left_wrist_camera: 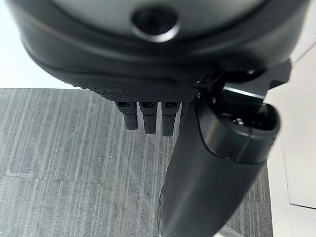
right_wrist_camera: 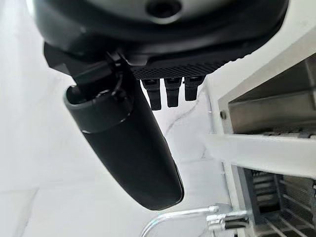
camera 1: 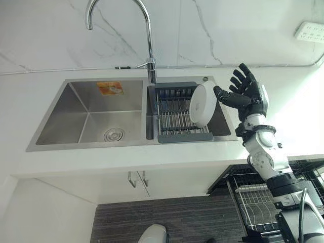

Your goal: Place the dishes in the dishwasher.

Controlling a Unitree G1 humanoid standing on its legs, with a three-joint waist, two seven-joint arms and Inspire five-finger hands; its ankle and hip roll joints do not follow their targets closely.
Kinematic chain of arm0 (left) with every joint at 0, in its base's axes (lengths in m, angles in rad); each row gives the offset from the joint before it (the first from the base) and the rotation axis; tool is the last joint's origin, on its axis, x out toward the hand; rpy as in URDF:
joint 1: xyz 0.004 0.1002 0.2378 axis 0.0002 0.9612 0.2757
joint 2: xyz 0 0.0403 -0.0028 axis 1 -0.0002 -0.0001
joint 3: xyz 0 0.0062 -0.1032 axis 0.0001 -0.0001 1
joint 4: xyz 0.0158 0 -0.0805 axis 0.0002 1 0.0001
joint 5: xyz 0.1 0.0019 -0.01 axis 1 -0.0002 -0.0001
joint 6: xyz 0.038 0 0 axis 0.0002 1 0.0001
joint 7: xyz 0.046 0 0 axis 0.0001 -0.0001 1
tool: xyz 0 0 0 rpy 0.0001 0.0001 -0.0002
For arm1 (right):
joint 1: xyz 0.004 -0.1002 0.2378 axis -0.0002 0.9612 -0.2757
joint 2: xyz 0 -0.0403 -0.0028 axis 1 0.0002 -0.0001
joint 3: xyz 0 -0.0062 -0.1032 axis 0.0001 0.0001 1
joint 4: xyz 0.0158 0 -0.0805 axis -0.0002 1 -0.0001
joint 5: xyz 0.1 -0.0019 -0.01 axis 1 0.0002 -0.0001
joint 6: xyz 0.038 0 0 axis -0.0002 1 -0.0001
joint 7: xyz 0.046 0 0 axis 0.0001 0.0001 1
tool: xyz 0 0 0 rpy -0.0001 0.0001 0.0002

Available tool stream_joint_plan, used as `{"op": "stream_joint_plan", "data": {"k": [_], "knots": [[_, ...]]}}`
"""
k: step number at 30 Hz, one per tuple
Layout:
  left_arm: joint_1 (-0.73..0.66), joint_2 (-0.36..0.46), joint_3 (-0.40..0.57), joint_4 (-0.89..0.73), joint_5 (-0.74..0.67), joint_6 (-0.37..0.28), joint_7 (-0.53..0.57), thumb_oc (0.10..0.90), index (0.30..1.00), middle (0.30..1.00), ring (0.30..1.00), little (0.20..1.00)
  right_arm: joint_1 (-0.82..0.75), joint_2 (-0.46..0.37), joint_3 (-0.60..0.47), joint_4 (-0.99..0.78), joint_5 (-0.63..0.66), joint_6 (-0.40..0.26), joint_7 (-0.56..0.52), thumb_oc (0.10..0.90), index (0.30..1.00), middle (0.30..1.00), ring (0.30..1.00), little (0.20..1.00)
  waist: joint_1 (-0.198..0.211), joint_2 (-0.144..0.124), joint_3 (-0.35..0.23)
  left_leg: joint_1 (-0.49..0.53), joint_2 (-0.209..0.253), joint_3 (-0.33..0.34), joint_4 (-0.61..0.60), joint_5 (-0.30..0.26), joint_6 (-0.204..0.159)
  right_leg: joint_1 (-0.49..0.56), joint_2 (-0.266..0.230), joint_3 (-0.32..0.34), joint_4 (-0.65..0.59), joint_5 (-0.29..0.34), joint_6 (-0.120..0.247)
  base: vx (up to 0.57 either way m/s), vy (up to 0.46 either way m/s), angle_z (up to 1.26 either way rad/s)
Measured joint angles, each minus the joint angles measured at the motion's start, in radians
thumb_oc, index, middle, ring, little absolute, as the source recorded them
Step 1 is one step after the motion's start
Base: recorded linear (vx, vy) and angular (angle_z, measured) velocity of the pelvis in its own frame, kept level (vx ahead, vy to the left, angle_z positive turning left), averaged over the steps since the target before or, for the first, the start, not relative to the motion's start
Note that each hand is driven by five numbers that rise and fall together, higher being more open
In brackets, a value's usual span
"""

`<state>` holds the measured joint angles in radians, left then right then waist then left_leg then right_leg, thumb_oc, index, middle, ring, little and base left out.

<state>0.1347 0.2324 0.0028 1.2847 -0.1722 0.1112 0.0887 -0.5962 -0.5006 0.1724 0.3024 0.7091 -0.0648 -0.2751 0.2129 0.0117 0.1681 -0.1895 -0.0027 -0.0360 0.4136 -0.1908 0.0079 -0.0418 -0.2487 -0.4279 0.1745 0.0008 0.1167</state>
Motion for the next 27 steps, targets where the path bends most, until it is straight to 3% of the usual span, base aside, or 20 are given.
{"op": "stream_joint_plan", "data": {"k": [20,27], "knots": [[-0.021,0.006,-0.003,-0.002,0.002,0.022,-0.021,0.8,0.9,0.9,0.9,0.9,-0.04,0.002,0.0,0.14,0.009,0.015,0.026,0.8,0.9,0.9,0.9,0.9,0.033,-0.003,0.036,-0.002,-0.017,-0.032,-0.011,0.006,-0.004,0.032,-0.004,-0.049,-0.021,-0.007,0.006,0.01,0.001,0.06],[-0.022,0.015,-0.004,0.0,0.002,0.03,-0.037,0.8,0.9,0.9,0.9,0.9,-0.046,0.007,0.0,0.142,0.042,0.015,0.058,0.8,0.9,0.9,0.9,0.9,0.038,0.012,0.053,-0.002,-0.019,-0.039,-0.013,0.007,-0.004,0.037,-0.003,-0.055,-0.022,-0.007,0.007,0.0,0.006,0.02]]}}
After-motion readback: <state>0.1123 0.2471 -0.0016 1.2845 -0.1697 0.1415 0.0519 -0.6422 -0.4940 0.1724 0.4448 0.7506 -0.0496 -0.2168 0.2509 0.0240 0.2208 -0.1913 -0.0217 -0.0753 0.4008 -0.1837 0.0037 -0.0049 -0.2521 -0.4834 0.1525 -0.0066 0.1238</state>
